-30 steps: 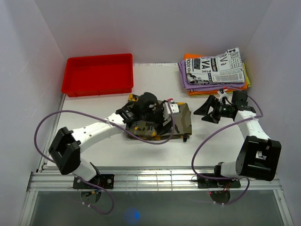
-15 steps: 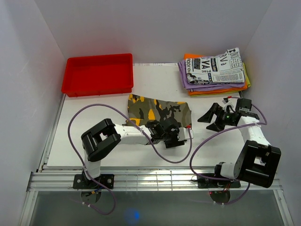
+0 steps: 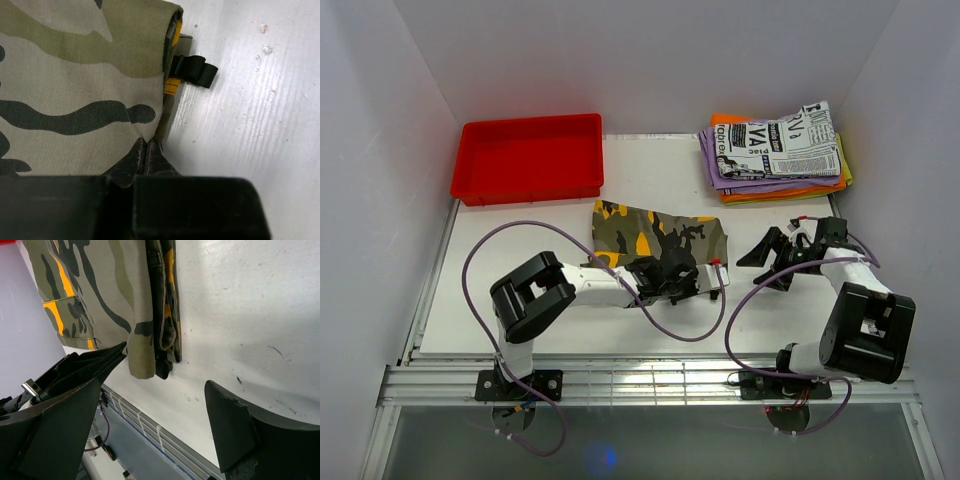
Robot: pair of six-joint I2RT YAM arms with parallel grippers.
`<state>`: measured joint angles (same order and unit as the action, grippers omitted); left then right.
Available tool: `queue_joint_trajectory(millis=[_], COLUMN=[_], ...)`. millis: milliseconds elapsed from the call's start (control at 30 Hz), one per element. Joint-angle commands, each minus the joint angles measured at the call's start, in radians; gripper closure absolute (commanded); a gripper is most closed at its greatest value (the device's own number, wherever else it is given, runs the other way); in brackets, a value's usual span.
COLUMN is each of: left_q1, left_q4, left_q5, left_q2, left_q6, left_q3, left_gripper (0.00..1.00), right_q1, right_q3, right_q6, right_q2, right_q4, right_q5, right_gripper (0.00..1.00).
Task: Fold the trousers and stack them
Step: Neatly place the folded trousers to the corner
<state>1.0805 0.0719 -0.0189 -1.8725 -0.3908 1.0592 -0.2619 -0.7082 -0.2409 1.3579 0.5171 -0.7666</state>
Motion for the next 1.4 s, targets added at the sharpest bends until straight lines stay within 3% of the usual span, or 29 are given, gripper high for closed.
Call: queue_joint_trajectory(millis=[0, 267, 600, 633, 667, 700, 733, 767, 833, 1033, 1367], left_q1=[-0.020, -0.097, -0.165, -0.165, -0.165, -0.163, -0.162, -0.151, -0.139, -0.111, -0.076], left_q4=[-0.087, -0.142, -0.187, -0.196, -0.202, -0.198, -0.195, -0.192, -0.178, -0.167, -0.126], left_q5=[-0.090, -0.276, -0.386, -0.388, -0.383, -0.374, -0.356, -0.340, -0.297, -0.240, -0.237], left_q2=[0.056, 0.119, 0.104, 0.098, 0.096, 0.101, 0.107, 0.113, 0.134, 0.156, 0.042], left_q6=[0.076, 0.216, 0.225, 0.196, 0.188, 0.182, 0.152, 0.135, 0.093, 0.004, -0.118], left_q3=[-0.030, 0.053, 0.107, 0.111, 0.114, 0.110, 0.104, 0.099, 0.079, 0.067, 0.024], left_gripper=[1.00, 1.00, 1.00, 0.94, 0.81, 0.54, 0.40, 0.30, 0.21, 0.19, 0.20], right_q1=[-0.004, 0.067, 0.125, 0.125, 0.125, 0.125, 0.125, 0.125, 0.125, 0.125, 0.124], right_q3=[0.013, 0.118, 0.148, 0.145, 0.129, 0.119, 0.112, 0.098, 0.093, 0.099, 0.075], right_q6=[-0.031, -0.141, -0.238, -0.233, -0.226, -0.216, -0.203, -0.198, -0.196, -0.198, -0.210], right_q2=[0.026, 0.069, 0.148, 0.158, 0.159, 0.161, 0.161, 0.159, 0.152, 0.145, 0.161], right_q4=[-0.060, -0.254, -0.408, -0.408, -0.398, -0.385, -0.364, -0.352, -0.339, -0.331, -0.338], right_q5=[-0.034, -0.065, -0.099, -0.102, -0.100, -0.096, -0.096, -0.096, -0.096, -0.096, -0.092], right_gripper=[0.10, 0.10, 0.10, 0.10, 0.10, 0.10, 0.10, 0.10, 0.10, 0.10, 0.10])
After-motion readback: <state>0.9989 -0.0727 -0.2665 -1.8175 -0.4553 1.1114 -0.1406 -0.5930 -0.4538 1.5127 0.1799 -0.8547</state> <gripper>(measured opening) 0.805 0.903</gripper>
